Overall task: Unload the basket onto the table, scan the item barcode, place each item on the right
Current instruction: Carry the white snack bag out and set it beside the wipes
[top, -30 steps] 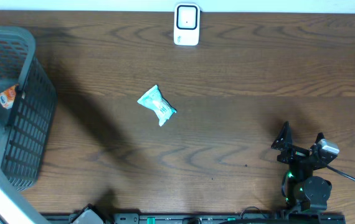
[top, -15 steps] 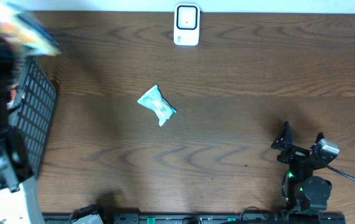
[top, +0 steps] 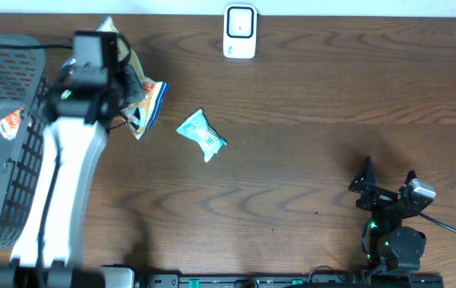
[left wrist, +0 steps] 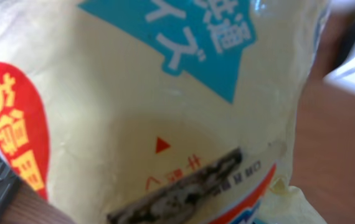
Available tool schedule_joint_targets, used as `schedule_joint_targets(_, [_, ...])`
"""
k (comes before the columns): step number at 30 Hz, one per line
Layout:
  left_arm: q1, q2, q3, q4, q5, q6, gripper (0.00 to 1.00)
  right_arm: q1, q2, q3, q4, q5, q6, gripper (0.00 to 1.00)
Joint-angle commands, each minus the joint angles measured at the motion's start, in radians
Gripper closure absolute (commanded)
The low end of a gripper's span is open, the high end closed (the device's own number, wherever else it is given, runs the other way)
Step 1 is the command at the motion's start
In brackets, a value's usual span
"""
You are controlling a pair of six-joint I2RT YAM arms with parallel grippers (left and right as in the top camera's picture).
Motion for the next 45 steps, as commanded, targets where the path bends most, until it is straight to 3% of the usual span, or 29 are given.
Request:
schedule_joint_targets(1, [-0.012,0.146,0.008,-0.004,-0.061,0.076,0.92,0.003,-0.003,-0.001,-0.002,0.001,0.013,0.01])
schedule_joint_targets(6, [-0.051,0.323,0.008,-0.001,-0.056,0.120,0.93,0.003,-0.003,-0.001,-0.002,0.001,0.013,0.01])
schedule_joint_targets(9, [-0.110,0.403,0.008,0.003,-0.057,0.255,0.92,0.003,-0.003,-0.001,-0.003,0.002,0.013,0.01])
schedule_joint_targets(12, [-0.161,0.450,0.008,0.003,-0.057,0.313,0.93,0.003,-0.003,-0.001,-0.002,0.001,0.013,0.01])
schedule_joint_targets(28, [-0.415,0.535,0.008,0.021,-0.083,0.300,0.91,0.003,-0.003,-0.001,-0.002,0.002,0.013,0.01])
schedule_joint_targets(32, [-0.420,0.502,0.010,0.001,-0.140,0.255,0.32,0.003,-0.003,-0.001,-0.002,0.002,0.013,0.01])
schedule_joint_targets(35, [-0.417,0.432,0.024,-0.016,-0.144,0.249,0.17,0.003,-0.003,-0.001,-0.002,0.001,0.013,0.01])
schedule_joint_targets(39, [-0.417,0.272,0.058,-0.014,-0.167,0.249,0.11,0.003,-0.004,-0.001,-0.002,0.001,0.013,0.01])
schedule_joint_targets(43, [-0.410,0.082,0.091,0.034,-0.277,0.249,0.01,0.003,-0.003,-0.001,-0.002,0.001,0.013,0.01])
schedule_joint_targets(45, [-0.389,-0.039,0.092,0.092,-0.346,0.249,0.01,0.003,-0.003,-0.001,-0.002,0.001,0.013,0.01])
